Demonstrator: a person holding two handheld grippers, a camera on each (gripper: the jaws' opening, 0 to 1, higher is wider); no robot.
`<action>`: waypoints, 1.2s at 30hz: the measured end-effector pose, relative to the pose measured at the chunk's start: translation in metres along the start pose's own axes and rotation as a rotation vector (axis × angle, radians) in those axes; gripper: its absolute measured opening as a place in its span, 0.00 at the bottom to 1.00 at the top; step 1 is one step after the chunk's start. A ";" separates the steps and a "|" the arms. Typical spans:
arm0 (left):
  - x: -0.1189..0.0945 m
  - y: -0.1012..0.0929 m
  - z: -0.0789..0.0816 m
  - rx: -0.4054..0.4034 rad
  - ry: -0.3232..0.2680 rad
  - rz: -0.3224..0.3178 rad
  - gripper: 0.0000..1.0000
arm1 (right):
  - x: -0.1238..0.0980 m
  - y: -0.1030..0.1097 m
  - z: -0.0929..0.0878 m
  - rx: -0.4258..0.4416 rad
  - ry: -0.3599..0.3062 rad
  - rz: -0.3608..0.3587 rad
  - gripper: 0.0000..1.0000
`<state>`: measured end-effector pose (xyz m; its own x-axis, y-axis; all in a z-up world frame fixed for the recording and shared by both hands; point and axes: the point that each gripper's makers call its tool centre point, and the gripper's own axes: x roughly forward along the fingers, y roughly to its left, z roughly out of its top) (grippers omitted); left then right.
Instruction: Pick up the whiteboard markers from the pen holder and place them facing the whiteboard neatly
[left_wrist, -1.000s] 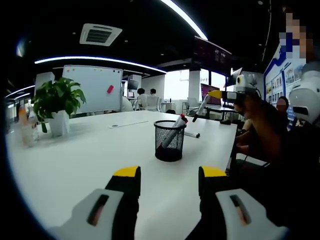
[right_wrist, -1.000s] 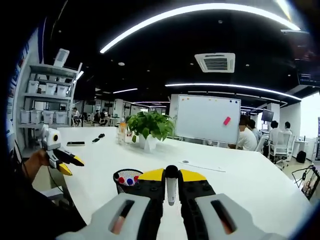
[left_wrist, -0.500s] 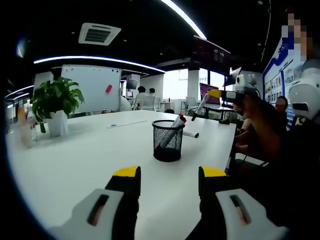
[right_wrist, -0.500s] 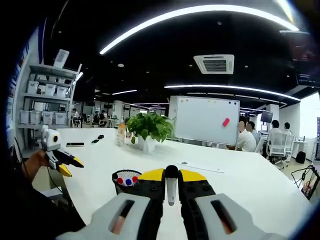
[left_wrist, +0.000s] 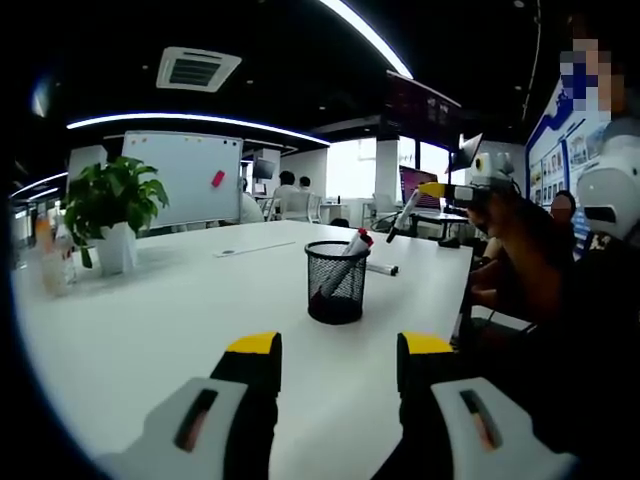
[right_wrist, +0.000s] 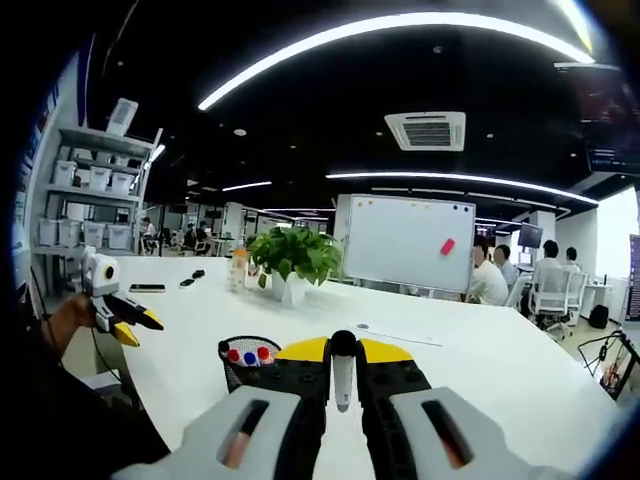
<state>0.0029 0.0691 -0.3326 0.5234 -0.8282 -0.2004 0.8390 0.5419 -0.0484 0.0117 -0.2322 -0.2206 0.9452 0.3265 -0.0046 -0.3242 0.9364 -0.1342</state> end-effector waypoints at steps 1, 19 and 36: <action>0.000 0.001 0.000 -0.001 0.000 0.002 0.48 | -0.001 -0.002 0.000 0.000 -0.005 -0.006 0.13; 0.000 0.002 -0.003 0.001 0.008 0.006 0.47 | -0.005 -0.014 -0.007 0.008 0.004 -0.042 0.13; 0.000 0.003 -0.005 0.000 0.011 0.009 0.47 | -0.006 -0.023 -0.011 0.005 -0.009 -0.070 0.13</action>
<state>0.0045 0.0717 -0.3372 0.5290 -0.8218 -0.2118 0.8343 0.5492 -0.0471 0.0143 -0.2572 -0.2287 0.9651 0.2616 0.0139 -0.2577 0.9576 -0.1289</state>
